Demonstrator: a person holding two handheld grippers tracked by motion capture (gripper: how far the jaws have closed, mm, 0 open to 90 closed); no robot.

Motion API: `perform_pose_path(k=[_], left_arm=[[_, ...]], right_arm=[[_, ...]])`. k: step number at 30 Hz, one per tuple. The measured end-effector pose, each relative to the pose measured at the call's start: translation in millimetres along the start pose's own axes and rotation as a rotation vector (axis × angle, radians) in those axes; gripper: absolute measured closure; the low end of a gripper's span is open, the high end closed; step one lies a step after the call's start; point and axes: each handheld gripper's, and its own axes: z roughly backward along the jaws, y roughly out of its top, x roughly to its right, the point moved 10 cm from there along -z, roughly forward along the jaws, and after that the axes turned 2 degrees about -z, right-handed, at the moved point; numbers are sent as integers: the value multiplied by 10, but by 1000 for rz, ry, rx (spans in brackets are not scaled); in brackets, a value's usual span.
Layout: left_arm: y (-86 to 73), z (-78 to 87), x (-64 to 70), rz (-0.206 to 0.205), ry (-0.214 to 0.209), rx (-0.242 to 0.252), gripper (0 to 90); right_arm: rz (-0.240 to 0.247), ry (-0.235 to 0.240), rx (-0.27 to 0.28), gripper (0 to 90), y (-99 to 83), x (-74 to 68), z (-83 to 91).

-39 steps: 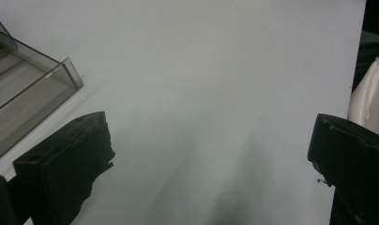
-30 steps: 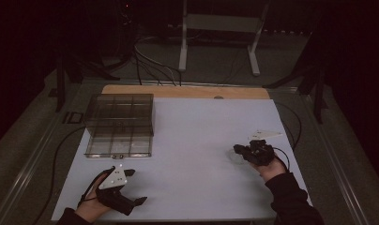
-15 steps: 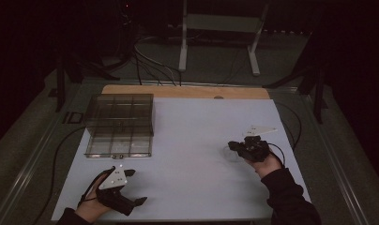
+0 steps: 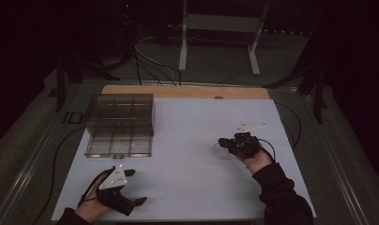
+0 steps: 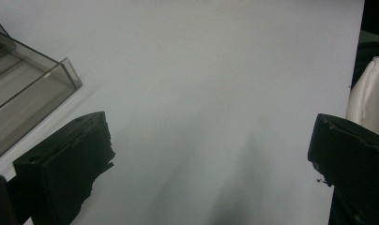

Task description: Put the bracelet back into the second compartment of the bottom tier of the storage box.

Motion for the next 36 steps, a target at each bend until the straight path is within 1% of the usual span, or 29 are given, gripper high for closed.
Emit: perform_pose_path(k=[13, 14, 17, 19, 22, 25, 27, 30, 32, 36], left_arm=[[8, 6, 2, 0, -1, 5, 2], [8, 6, 2, 0, -1, 5, 2], [1, 8, 3, -3, -1, 1, 2], [11, 12, 5, 2, -2, 9, 2], [1, 11, 5, -3, 0, 2, 2], [12, 15, 8, -4, 0, 10, 2], [3, 14, 7, -3, -1, 5, 2], [13, 16, 6, -2, 0, 10, 2], [4, 13, 10, -4, 0, 5, 2], [15, 22, 13, -7, 1, 9, 2]], right_arm=[[49, 52, 5, 877, 199, -252, -178], [49, 52, 5, 877, 199, -252, -178], [61, 63, 6, 877, 243, -310, -222], [64, 70, 6, 877, 269, -339, -245], [76, 78, 4, 877, 299, -380, -275], [82, 88, 7, 877, 329, -425, -299], [91, 94, 4, 877, 339, -456, -320], [104, 101, -4, 877, 351, -500, -353], [111, 107, -3, 877, 369, -529, -368], [123, 122, -2, 877, 411, -611, -397]])
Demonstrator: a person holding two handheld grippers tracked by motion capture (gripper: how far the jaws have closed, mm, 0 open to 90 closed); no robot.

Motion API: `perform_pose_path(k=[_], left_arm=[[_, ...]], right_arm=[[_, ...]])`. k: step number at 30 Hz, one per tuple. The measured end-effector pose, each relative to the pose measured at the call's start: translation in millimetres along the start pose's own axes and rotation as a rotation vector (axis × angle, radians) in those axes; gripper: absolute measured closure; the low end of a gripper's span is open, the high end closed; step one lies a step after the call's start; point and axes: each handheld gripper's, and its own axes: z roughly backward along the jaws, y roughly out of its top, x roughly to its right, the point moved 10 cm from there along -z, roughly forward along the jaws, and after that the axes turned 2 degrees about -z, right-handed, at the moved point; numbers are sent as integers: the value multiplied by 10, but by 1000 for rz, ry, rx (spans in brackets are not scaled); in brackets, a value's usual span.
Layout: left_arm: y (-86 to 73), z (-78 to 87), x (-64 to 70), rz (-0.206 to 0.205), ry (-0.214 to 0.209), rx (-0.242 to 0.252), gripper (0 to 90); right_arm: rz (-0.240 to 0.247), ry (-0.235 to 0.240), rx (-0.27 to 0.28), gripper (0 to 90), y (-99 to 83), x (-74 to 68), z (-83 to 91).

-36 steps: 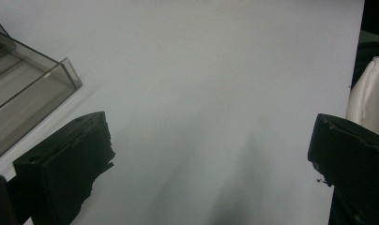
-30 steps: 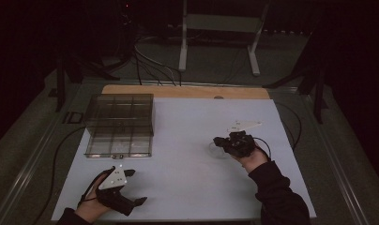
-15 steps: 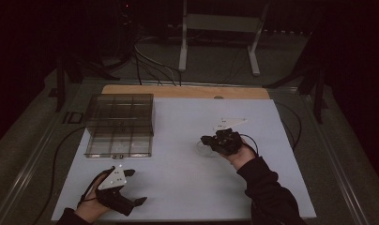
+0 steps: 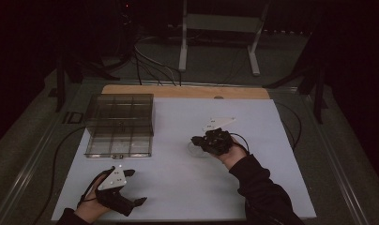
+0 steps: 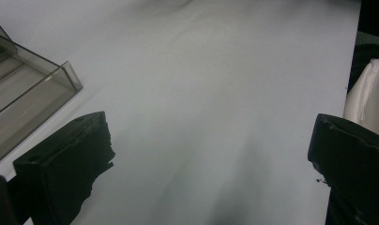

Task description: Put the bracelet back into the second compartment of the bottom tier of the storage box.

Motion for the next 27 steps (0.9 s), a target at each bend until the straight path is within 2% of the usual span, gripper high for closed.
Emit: perform_pose_path(k=[14, 27], left_arm=[[-3, 1, 2, -2, -2, -2, 2], [2, 4, 12, -2, -7, 4, 2]], right_arm=[[38, 49, 11, 877, 166, -216, -138], [88, 88, 19, 877, 403, -403, -324]])
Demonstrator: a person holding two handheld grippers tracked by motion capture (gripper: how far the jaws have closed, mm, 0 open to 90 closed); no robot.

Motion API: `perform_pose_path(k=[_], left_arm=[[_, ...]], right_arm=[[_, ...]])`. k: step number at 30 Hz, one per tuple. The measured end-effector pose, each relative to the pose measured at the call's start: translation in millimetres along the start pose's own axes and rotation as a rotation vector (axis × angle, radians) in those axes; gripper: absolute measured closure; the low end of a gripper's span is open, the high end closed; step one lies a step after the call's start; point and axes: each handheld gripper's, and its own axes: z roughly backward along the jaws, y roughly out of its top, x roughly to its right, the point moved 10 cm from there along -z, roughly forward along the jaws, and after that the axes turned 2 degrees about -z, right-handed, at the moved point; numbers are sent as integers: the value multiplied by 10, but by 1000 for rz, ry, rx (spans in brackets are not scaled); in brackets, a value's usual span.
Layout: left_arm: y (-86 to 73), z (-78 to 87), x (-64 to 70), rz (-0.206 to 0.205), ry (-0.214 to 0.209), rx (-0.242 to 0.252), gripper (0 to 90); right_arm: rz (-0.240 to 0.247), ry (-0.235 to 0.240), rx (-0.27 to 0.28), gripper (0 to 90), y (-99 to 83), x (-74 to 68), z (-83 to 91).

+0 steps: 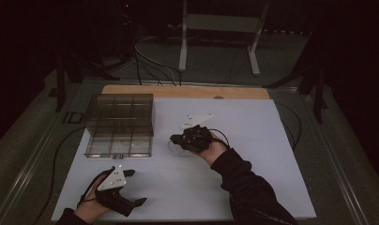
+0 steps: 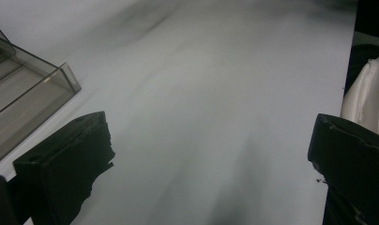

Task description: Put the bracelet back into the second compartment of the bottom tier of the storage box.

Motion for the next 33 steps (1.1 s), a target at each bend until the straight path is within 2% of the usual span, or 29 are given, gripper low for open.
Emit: perform_pose_path(k=[18, 33], left_arm=[[-7, -4, 1, 0, -7, -2, 2], [-11, -10, 8, -3, -15, -2, 2]], right_arm=[[62, 37, 9, 877, 313, -158, -230], [106, 73, 32, 877, 539, -298, -541]])
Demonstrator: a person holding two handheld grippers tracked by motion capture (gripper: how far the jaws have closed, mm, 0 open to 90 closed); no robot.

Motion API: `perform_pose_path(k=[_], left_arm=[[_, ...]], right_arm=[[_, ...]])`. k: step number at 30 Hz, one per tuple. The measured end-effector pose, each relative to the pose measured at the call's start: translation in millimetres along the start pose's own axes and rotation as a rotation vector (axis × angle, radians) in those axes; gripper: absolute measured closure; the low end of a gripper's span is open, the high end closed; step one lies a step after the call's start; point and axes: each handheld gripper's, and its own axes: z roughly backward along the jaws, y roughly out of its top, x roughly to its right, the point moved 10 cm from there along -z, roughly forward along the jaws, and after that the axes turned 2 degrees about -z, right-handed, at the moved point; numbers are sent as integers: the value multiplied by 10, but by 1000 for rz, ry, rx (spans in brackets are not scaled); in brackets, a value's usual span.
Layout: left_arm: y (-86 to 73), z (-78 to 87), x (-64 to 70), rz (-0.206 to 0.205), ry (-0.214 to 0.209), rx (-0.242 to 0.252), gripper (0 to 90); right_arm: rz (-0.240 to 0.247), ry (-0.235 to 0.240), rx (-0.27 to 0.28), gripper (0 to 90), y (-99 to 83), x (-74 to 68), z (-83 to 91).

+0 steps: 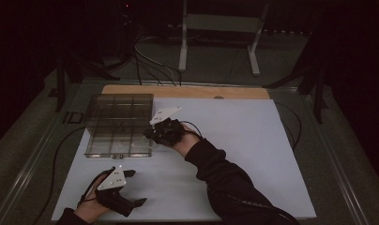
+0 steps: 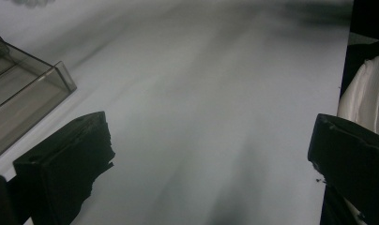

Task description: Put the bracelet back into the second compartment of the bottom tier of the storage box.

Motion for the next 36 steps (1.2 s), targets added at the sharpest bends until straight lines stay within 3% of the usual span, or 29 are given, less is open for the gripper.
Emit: perform_pose_path(k=[16, 36], left_arm=[[10, 13, 7, 5, -6, 12, 2], [13, 16, 14, 3, -15, 16, 2]], right_arm=[[31, 18, -6, 876, 176, -72, -327], [31, 40, -23, 877, 309, -137, -702]])
